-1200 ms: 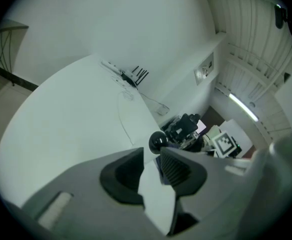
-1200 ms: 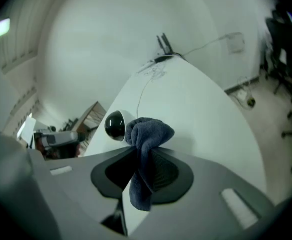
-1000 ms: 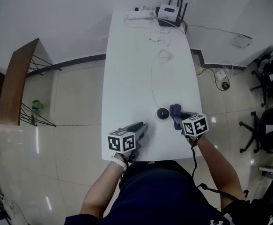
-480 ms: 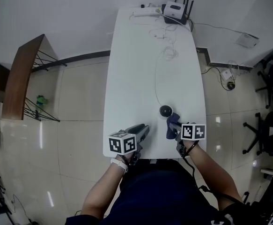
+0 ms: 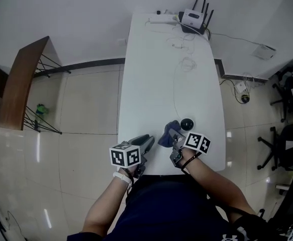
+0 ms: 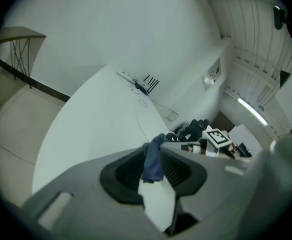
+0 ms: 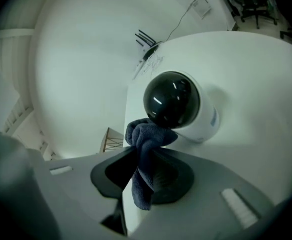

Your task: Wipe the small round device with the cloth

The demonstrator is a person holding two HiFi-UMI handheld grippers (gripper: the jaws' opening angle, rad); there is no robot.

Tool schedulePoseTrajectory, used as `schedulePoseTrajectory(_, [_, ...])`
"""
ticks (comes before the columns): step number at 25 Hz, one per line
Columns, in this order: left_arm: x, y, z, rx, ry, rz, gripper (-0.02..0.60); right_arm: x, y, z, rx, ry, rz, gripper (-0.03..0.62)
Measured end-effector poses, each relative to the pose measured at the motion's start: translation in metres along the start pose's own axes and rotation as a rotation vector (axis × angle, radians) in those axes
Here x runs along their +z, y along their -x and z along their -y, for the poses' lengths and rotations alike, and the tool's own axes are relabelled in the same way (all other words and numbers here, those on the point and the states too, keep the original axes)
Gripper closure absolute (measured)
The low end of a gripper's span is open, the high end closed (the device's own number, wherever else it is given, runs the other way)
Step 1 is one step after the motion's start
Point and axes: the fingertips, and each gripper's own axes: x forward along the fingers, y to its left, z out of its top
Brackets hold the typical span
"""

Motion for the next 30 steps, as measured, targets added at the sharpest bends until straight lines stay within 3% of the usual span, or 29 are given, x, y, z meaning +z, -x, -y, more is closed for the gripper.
schedulePoseTrajectory(4, [0.006,0.014,-0.012,-0.008,-0.03,-0.008,0.479,0.007,-0.016,-0.011,-0.007,0.027,0.022,0.514])
schedulePoseTrajectory(8, [0.011,0.007,-0.008,-0.08,-0.071,-0.052,0.479,0.0,-0.014,-0.019,-0.014,0.069,0.021,0.514])
schedulePoseTrajectory(11, [0.004,-0.007,-0.012,-0.104,-0.062,-0.085,0.479,-0.016,-0.008,-0.016,-0.023,0.111,-0.027,0.514])
schedulePoseTrajectory(15, [-0.017,-0.031,-0.012,-0.105,-0.037,-0.138,0.479,-0.024,0.013,-0.001,-0.038,0.088,-0.032,0.514])
schedulePoseTrajectory(23, [-0.07,-0.067,0.05,-0.164,-0.091,-0.255,0.479,-0.008,0.077,0.036,-0.044,0.042,0.043,0.516])
schedulePoseTrajectory(30, [-0.094,-0.08,0.084,-0.163,-0.114,-0.266,0.479,0.014,0.118,0.056,0.003,0.043,0.107,0.514])
